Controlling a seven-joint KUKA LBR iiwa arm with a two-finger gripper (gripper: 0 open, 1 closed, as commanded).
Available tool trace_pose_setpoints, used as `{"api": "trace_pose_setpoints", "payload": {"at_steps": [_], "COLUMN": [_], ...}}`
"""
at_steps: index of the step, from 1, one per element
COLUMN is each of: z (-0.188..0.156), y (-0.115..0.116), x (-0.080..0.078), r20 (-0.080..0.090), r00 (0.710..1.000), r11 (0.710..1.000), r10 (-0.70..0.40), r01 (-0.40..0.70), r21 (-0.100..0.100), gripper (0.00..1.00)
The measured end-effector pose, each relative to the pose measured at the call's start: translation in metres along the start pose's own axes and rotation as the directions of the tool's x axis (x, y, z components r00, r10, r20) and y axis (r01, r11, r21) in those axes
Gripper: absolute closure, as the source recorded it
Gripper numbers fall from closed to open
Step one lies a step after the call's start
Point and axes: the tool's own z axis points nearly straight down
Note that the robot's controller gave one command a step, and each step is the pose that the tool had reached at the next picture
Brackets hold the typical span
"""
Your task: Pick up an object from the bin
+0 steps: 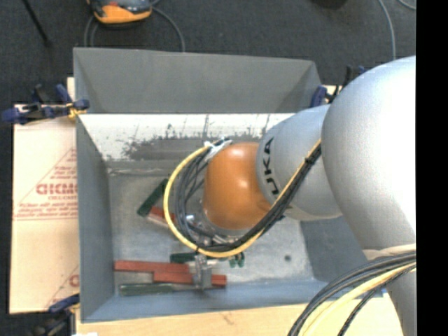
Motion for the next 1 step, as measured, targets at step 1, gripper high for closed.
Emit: {"api": "trace_pose_setpoints", "payload": {"at_steps": [1], "z": [-0.0018], "y": [-0.0001], "x": [-0.0003], "r20": [0.000], "r00": [1.000], "r11": [1.000], "r10": [0.002], "r01": [-0.002], "r21": [0.000], "gripper": [1.00]}}
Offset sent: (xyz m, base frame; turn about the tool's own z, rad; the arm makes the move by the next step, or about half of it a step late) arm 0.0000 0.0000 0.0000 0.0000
